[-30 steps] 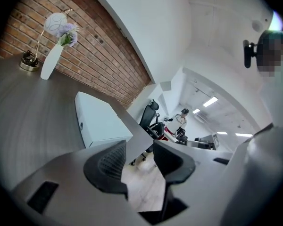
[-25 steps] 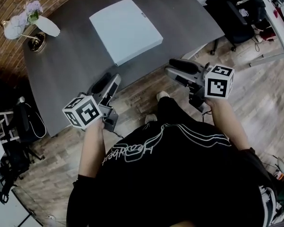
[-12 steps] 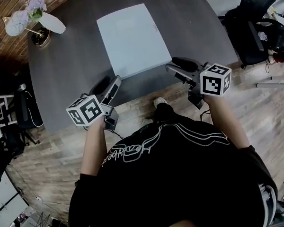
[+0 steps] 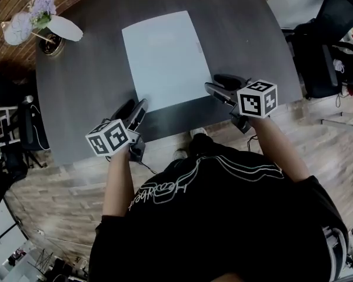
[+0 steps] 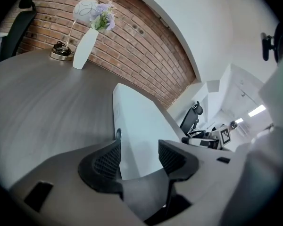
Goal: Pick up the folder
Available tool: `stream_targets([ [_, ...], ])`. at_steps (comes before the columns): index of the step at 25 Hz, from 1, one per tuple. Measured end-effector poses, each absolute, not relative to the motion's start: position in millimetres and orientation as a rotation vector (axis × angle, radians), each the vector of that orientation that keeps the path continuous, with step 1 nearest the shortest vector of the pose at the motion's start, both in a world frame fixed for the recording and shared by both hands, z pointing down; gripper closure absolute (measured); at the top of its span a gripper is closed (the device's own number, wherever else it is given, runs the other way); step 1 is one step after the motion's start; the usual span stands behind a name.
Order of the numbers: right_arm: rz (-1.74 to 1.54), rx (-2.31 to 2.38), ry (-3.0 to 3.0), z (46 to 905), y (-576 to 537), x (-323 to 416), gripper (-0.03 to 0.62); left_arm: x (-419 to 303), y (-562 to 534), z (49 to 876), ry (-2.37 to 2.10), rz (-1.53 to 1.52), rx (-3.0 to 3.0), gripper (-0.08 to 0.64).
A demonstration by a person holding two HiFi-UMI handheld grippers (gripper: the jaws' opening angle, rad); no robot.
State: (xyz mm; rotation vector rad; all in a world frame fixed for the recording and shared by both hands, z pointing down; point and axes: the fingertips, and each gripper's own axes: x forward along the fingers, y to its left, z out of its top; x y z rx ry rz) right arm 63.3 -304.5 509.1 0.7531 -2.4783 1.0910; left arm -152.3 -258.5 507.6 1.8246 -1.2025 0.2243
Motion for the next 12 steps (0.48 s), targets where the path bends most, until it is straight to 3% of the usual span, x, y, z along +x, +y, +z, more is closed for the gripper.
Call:
stream_targets([
  [12, 1.066, 0.675, -2.406, 534.8, -322.5, 59.3, 0.457, -144.3, -267.3, 527.1, -1.213, 0.276, 1.794, 0.335],
])
